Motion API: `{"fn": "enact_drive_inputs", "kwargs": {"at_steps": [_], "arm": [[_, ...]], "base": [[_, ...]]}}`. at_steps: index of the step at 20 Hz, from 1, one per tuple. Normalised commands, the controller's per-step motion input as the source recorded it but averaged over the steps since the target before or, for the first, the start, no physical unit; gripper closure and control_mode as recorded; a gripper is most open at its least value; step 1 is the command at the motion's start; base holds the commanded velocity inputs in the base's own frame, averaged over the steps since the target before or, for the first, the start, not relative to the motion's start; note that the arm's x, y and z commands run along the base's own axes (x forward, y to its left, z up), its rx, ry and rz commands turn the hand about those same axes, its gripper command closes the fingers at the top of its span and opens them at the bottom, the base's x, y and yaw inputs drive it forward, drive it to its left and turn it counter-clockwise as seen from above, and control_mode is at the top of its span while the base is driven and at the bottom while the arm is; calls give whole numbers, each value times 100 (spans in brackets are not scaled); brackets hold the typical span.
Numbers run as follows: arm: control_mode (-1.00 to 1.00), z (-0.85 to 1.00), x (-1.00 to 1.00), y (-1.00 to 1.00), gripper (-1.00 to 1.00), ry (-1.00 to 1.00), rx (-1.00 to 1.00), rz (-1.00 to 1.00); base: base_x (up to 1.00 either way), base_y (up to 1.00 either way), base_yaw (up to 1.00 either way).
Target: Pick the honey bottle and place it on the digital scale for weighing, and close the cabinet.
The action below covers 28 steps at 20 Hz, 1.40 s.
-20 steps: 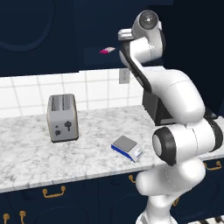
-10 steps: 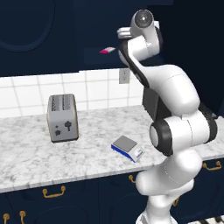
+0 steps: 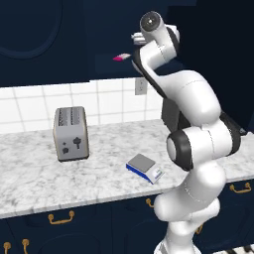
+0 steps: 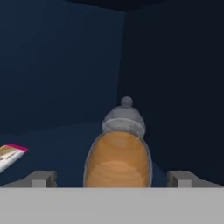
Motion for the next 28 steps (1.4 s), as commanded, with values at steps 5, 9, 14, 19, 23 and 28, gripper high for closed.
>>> {"fn": "enact_drive_inputs", "kwargs": {"at_steps": [5,9,14,19,23,28], "arm": [[-100,0,36,-23,-100,9,0,-9],[-100,0,42,-14,-100,7,0,-4],[-100,0,45,-8,-100,0,0,-3],[-100,-4,39,-19,-100,2,0,-4],[-100,-14,23,-5,100,0,0,-2],[-100,-32,3,-5,100,0,0,0]], "base": [[0,0,0],[0,0,0],[0,0,0],[0,0,0],[0,0,0],[0,0,0]]}}
